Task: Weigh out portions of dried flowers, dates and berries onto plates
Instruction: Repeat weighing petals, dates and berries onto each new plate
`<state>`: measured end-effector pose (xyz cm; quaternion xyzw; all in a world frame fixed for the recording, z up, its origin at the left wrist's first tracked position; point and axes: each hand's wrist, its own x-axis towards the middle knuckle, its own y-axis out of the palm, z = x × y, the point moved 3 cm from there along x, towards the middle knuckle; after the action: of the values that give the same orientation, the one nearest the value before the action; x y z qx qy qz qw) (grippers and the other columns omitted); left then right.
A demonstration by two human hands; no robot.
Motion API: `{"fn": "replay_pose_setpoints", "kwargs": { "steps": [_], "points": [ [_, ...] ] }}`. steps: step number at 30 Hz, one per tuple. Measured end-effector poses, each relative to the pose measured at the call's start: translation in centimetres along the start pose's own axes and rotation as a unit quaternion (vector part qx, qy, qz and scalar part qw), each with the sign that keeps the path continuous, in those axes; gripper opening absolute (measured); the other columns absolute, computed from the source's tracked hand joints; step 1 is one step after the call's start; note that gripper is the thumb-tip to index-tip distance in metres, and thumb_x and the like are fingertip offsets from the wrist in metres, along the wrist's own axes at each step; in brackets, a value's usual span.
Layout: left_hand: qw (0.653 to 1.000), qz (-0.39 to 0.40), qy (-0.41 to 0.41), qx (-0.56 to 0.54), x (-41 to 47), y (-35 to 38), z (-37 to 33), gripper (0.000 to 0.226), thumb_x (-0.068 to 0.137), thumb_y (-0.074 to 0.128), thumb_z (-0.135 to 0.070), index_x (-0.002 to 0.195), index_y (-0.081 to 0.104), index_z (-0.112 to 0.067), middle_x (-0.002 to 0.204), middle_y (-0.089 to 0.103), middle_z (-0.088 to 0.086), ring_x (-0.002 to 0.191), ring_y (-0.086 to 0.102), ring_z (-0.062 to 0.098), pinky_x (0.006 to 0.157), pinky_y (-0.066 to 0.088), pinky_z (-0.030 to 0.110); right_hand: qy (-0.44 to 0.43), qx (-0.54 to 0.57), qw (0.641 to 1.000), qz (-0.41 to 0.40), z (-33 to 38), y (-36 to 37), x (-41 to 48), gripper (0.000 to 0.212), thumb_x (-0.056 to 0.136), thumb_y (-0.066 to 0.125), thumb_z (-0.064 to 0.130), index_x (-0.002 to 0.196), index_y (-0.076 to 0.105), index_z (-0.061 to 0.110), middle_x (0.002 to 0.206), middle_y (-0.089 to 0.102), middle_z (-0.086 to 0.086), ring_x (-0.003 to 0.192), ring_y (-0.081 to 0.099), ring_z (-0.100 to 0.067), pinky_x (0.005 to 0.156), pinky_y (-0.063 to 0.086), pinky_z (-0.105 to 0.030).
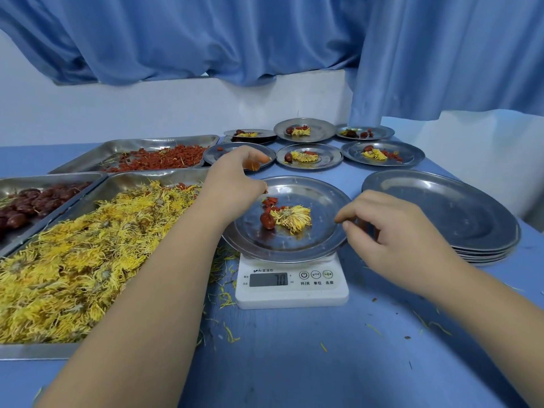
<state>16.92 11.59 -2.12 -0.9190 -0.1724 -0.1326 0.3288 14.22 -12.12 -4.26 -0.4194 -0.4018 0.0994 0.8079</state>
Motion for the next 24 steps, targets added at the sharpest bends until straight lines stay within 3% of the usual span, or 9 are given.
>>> {"fn": "replay_pose_setpoints", "kwargs": {
  "steps": [2,6,11,14,20,22,24],
  "points": [
    [1.000,0.008,-0.012,-0.003,0.0,0.0,0.1,0.046,0.080,0.069,-0.001,0.116,0.062,-0.028,0.119,0.060,-0.009,0.110,0.058,0.012,0.093,0.052,0.034,-0.001,-0.003,1.000,0.003,0.0,0.0,0.0,0.014,0.085,0.057,0.018,0.091,0.068,0.023,0.082,0.056,0.013,0.071,0.055,-0.009,0.065,0.050,-0.037],
    [0.999,0.012,-0.037,-0.036,-0.1,0.1,0.1,0.037,0.085,0.059,-0.004,0.109,0.060,-0.033,0.113,0.062,-0.011,0.103,0.064,0.014,0.091,0.054,0.039,0.003,-0.005,1.000,0.002,-0.1,0.1,0.0,0.014,0.085,0.058,0.017,0.090,0.069,0.023,0.080,0.057,0.011,0.070,0.055,-0.009,0.065,0.049,-0.035],
    [0.995,0.011,-0.049,-0.088,-0.2,-0.2,-0.2,0.023,0.091,0.053,-0.014,0.099,0.061,-0.034,0.100,0.065,-0.014,0.084,0.071,0.009,0.076,0.059,0.031,0.025,0.001,1.000,-0.013,-0.3,0.0,0.1,0.014,0.084,0.060,0.014,0.088,0.069,0.023,0.070,0.055,0.017,0.069,0.053,-0.005,0.061,0.041,-0.021],
    [0.993,-0.006,-0.056,-0.100,-0.2,-0.4,-0.3,0.020,0.092,0.053,-0.017,0.098,0.063,-0.033,0.101,0.065,-0.014,0.082,0.070,0.009,0.064,0.052,0.022,0.083,0.037,0.996,-0.013,-0.6,0.2,0.0,0.013,0.085,0.059,0.018,0.085,0.066,0.029,0.063,0.059,0.012,0.068,0.054,-0.005,0.057,0.041,-0.020],
    [0.983,-0.105,-0.086,-0.123,-0.3,-1.4,-0.1,0.016,0.092,0.051,-0.023,0.099,0.065,-0.028,0.093,0.062,-0.014,0.087,0.060,0.007,0.066,0.043,0.025,0.218,0.122,0.967,0.040,-1.1,1.3,-0.2,0.011,0.087,0.057,0.025,0.078,0.051,0.028,0.061,0.066,0.001,0.048,0.060,-0.011,0.056,0.050,-0.031],
    [0.980,-0.115,-0.094,-0.131,-0.2,-1.7,0.2,0.013,0.093,0.051,-0.025,0.097,0.063,-0.027,0.091,0.060,-0.014,0.083,0.055,0.003,0.063,0.039,0.023,0.265,0.168,0.948,0.051,-1.2,1.6,-0.3,0.010,0.088,0.057,0.025,0.081,0.050,0.023,0.061,0.068,0.000,0.046,0.063,-0.015,0.049,0.045,-0.028],
    [0.979,-0.097,-0.118,-0.138,-0.2,-1.6,0.5,0.010,0.093,0.049,-0.026,0.086,0.057,-0.024,0.086,0.057,-0.007,0.077,0.053,0.010,0.060,0.037,0.025,0.299,0.208,0.930,0.052,-1.4,1.9,-0.3,0.010,0.088,0.058,0.022,0.084,0.049,0.019,0.060,0.068,-0.001,0.045,0.064,-0.019,0.043,0.041,-0.026]
  ]
}}
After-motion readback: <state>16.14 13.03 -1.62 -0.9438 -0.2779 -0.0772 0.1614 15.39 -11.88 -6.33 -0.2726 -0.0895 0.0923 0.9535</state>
